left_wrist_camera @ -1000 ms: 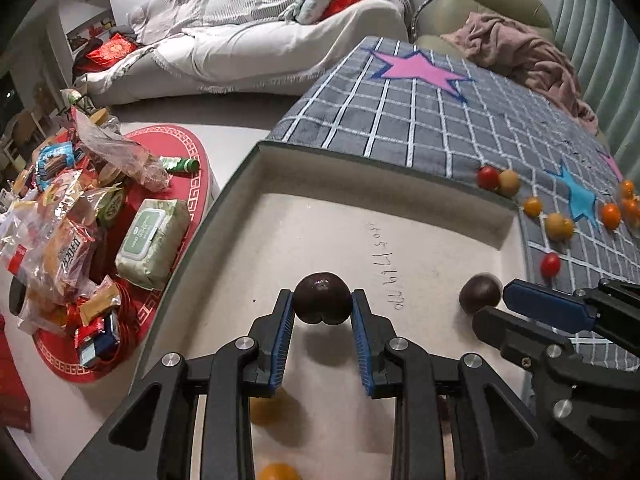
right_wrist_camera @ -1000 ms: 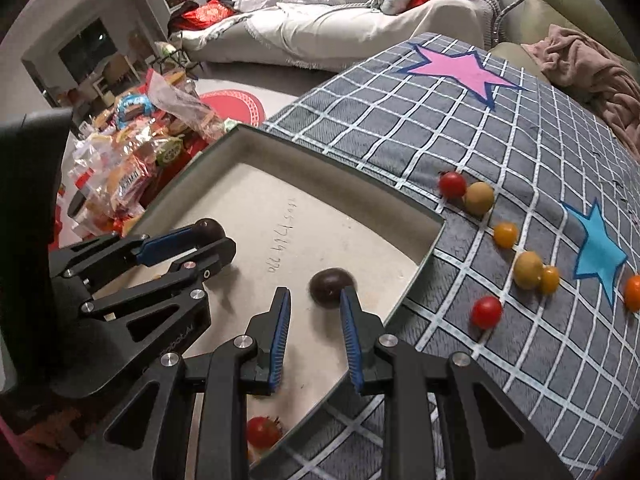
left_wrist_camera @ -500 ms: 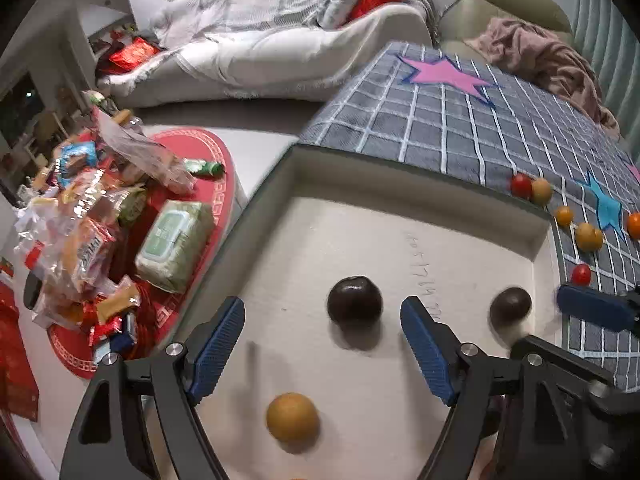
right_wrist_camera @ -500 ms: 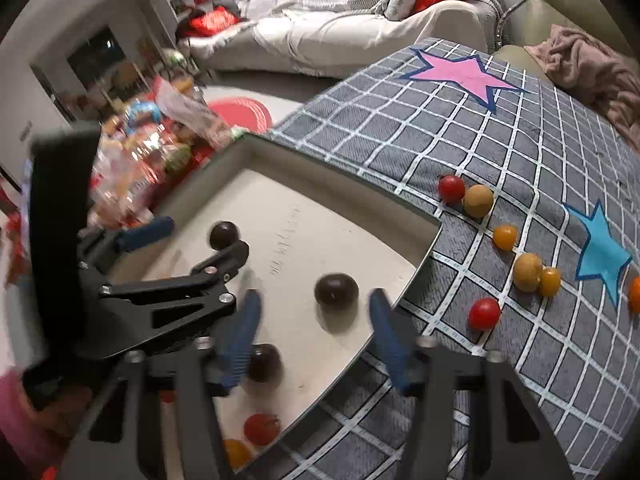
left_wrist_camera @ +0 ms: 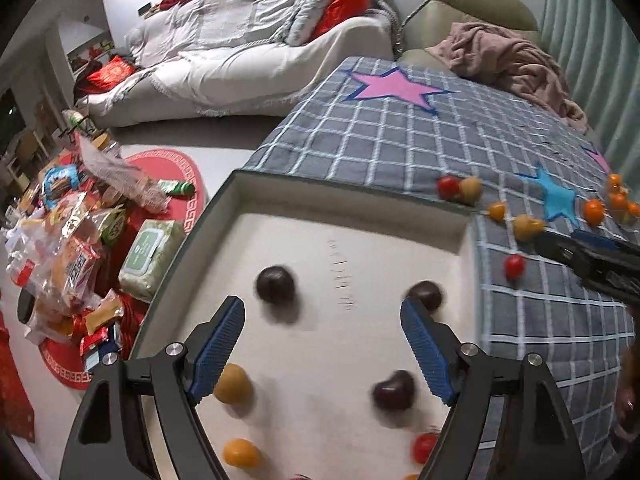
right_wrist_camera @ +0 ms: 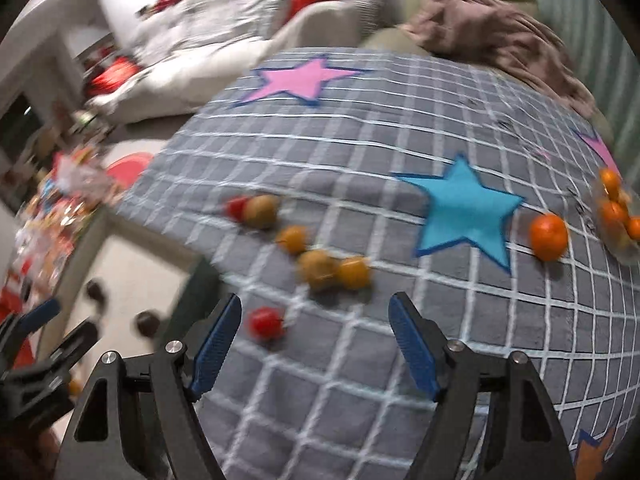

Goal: Organize fruits
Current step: 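Open both grippers over the white tray to release the plums, then grasp the red cherry tomato with the left gripper while the right grasps a brown kiwi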

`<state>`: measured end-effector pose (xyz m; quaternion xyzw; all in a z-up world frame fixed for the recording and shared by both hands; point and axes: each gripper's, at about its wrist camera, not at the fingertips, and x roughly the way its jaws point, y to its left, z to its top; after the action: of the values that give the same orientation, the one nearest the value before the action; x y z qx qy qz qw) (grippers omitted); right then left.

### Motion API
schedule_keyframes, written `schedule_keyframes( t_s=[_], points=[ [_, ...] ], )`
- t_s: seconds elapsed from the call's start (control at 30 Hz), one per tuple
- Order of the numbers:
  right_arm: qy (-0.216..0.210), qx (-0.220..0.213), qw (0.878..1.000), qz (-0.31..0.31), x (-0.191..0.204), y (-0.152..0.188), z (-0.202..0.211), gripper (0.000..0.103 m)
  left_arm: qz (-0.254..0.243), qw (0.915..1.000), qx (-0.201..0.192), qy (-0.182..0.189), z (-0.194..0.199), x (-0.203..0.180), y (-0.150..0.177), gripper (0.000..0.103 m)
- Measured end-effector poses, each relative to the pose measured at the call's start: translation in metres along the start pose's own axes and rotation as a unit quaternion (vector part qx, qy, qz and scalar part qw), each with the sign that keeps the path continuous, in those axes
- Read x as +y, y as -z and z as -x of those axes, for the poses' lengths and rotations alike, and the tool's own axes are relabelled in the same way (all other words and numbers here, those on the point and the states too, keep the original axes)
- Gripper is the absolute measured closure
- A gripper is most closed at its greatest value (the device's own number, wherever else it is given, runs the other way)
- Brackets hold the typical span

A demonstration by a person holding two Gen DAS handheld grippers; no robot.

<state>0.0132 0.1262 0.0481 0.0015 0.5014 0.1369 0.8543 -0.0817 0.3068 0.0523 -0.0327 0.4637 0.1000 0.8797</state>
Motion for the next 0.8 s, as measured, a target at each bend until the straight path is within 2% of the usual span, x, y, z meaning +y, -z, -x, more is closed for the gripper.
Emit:
schedule_keyframes(
  t_s=[0.17, 0.2, 0.27, 0.3, 0.43, 0.47, 0.5, 0.8],
  points=[
    [0.002, 0.009, 1.0, 0.006, -0.005, -0.008, -0.028, 0.024, -0.018, 0.9997, -0.011, 0.01, 0.014, -0.02, -0.004, 0.022],
    [0.001, 0.01, 1.0, 0.009, -0.003, -0.009, -0.034, 0.026, -0.023, 0.9996, -0.013, 0.011, 0.017, -0.024, -0.005, 0.022],
    [0.01, -0.001, 1.0, 0.017, -0.002, -0.008, -0.038, 0.04, -0.031, 0.9993, -0.016, 0.014, 0.021, -0.033, -0.007, 0.022],
    [0.01, -0.004, 1.0, 0.022, -0.002, -0.007, -0.038, 0.053, -0.035, 0.9992, -0.016, 0.016, 0.022, -0.036, -0.008, 0.022],
    [-0.01, -0.011, 1.0, 0.02, -0.012, 0.002, -0.03, 0.053, -0.052, 0.9982, -0.019, 0.025, 0.024, -0.059, -0.011, 0.022],
    [-0.014, -0.012, 1.0, 0.019, -0.016, 0.006, -0.026, 0.06, -0.056, 0.9979, -0.018, 0.027, 0.024, -0.064, -0.011, 0.022],
    [-0.015, -0.012, 1.0, 0.019, -0.02, 0.011, -0.023, 0.073, -0.06, 0.9975, -0.018, 0.03, 0.023, -0.072, -0.011, 0.022],
    [-0.022, -0.013, 1.0, -0.007, -0.07, 0.06, 0.016, 0.073, -0.103, 0.9936, -0.013, 0.045, 0.011, -0.132, -0.003, 0.022]
  ],
)
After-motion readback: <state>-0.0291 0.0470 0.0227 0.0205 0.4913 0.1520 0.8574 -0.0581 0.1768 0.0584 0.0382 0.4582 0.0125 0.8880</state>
